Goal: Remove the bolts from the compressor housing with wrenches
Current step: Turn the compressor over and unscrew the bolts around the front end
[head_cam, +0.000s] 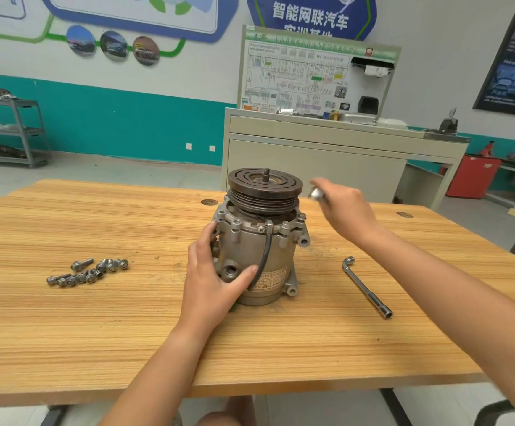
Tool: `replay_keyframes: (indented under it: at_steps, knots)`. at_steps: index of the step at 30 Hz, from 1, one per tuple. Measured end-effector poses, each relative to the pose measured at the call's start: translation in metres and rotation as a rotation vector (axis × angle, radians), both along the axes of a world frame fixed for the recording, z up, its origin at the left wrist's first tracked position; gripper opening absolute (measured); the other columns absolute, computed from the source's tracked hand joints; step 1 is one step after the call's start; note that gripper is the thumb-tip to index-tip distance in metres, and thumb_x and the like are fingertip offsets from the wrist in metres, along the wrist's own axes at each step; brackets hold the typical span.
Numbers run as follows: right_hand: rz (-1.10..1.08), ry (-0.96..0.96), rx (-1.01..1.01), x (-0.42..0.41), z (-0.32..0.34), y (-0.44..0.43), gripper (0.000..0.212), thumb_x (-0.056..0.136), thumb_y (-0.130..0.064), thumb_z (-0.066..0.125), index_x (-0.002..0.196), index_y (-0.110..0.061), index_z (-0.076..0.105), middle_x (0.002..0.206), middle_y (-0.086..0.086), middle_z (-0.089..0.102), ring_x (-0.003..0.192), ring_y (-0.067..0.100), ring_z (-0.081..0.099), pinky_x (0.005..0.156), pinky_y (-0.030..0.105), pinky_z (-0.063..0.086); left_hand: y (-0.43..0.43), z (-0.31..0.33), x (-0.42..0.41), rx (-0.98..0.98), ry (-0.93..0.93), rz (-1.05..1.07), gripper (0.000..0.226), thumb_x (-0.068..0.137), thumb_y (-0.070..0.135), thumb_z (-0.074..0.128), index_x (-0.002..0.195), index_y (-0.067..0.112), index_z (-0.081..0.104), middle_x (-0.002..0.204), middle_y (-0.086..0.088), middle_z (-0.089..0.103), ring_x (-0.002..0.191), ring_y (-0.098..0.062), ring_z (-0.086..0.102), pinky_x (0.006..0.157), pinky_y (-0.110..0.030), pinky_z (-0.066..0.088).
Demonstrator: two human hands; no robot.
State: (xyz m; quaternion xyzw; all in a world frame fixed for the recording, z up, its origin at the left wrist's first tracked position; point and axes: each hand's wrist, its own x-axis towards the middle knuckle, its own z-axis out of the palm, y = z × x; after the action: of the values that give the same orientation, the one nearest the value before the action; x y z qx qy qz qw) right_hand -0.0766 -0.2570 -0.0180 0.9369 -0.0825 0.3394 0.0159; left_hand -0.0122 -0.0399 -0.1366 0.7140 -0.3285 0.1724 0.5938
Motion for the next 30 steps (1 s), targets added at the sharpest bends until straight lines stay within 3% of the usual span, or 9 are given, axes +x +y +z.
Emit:
replay_keyframes:
  at_steps: [3, 5, 7, 9, 12, 18, 24, 27, 30]
  knots:
    - [-0.001, -0.176, 0.266, -0.031, 0.003, 0.006, 0.042, 0.098, -0.018, 0.039, 0.139, -0.01, 0.034, 0.071, 0.013, 0.06, 0.06, 0.029, 0.055, 0.055, 0.04, 0.045, -0.001, 0.0, 0.0, 0.005, 0.001, 0.006, 0.09, 0.066, 0.042, 0.075, 0.129, 0.06, 0.013, 0.137, -0.001, 0.036, 0.125, -0.011, 0.037, 0.098, -0.031, 0.037]
    - [-0.018, -0.109, 0.128, -0.057, 0.002, 0.013, 0.046, 0.098, -0.019, 0.038, 0.143, -0.016, 0.029, 0.062, 0.004, 0.052, 0.055, 0.025, 0.05, 0.048, 0.034, 0.037, -0.001, 0.0, 0.001, 0.004, -0.001, 0.007, 0.091, 0.067, 0.039, 0.077, 0.129, 0.059, 0.013, 0.138, -0.001, 0.035, 0.124, -0.011, 0.036, 0.097, -0.03, 0.036]
    - [-0.094, 0.069, -0.063, -0.078, 0.001, 0.024, 0.047, 0.098, -0.021, 0.037, 0.144, -0.024, 0.026, 0.068, 0.002, 0.055, 0.06, 0.023, 0.052, 0.051, 0.032, 0.038, -0.001, 0.0, 0.001, 0.004, -0.004, 0.009, 0.092, 0.068, 0.037, 0.078, 0.129, 0.057, 0.014, 0.138, -0.001, 0.035, 0.123, -0.009, 0.036, 0.096, -0.029, 0.035]
    - [-0.189, 0.201, -0.139, -0.087, 0.0, 0.034, 0.051, 0.098, -0.02, 0.034, 0.145, -0.032, 0.018, 0.078, 0.001, 0.059, 0.071, 0.024, 0.055, 0.056, 0.032, 0.04, -0.001, 0.0, 0.0, 0.004, -0.003, 0.008, 0.092, 0.068, 0.036, 0.079, 0.129, 0.058, 0.014, 0.138, -0.001, 0.035, 0.121, -0.006, 0.035, 0.096, -0.028, 0.034]
    - [-0.275, 0.317, -0.191, -0.084, 0.006, 0.049, 0.06, 0.096, -0.012, 0.035, 0.144, -0.036, 0.009, 0.072, -0.004, 0.05, 0.073, 0.021, 0.052, 0.053, 0.029, 0.032, -0.001, 0.0, 0.0, 0.005, 0.001, 0.005, 0.091, 0.068, 0.036, 0.078, 0.128, 0.059, 0.013, 0.139, -0.001, 0.034, 0.122, -0.007, 0.035, 0.097, -0.029, 0.035]
    - [-0.41, 0.458, -0.437, -0.079, 0.024, 0.079, 0.069, 0.086, 0.002, 0.041, 0.146, -0.017, 0.012, 0.059, -0.002, 0.032, 0.047, 0.015, 0.029, 0.038, 0.026, 0.023, -0.002, 0.0, 0.0, 0.008, 0.008, 0.008, 0.092, 0.068, 0.037, 0.078, 0.131, 0.055, 0.013, 0.137, 0.0, 0.035, 0.119, -0.004, 0.034, 0.095, -0.027, 0.033]
    - [-0.442, 0.543, -0.472, -0.076, 0.026, 0.087, 0.064, 0.085, 0.003, 0.041, 0.143, -0.007, 0.017, 0.057, -0.002, 0.029, 0.045, 0.014, 0.024, 0.037, 0.026, 0.021, -0.002, -0.001, 0.0, -0.006, 0.019, -0.003, 0.093, 0.069, 0.036, 0.078, 0.132, 0.054, 0.013, 0.133, 0.008, 0.033, 0.116, 0.001, 0.033, 0.093, -0.024, 0.033]
    - [-0.388, 0.505, -0.507, -0.075, 0.028, 0.075, 0.05, 0.089, -0.004, 0.039, 0.138, -0.012, 0.029, 0.056, -0.003, 0.032, 0.046, 0.013, 0.027, 0.037, 0.025, 0.022, -0.001, -0.001, 0.0, -0.008, 0.021, -0.015, 0.092, 0.069, 0.037, 0.077, 0.132, 0.055, 0.013, 0.131, 0.012, 0.031, 0.117, 0.001, 0.032, 0.092, -0.023, 0.031]
    - [-0.306, 0.476, -0.504, -0.074, 0.036, 0.054, 0.048, 0.094, -0.022, 0.032, 0.141, -0.029, 0.026, 0.055, -0.006, 0.031, 0.047, 0.012, 0.027, 0.041, 0.024, 0.021, -0.001, -0.001, 0.0, -0.006, 0.021, -0.018, 0.091, 0.069, 0.037, 0.077, 0.13, 0.058, 0.013, 0.13, 0.013, 0.03, 0.117, 0.002, 0.032, 0.092, -0.022, 0.031]
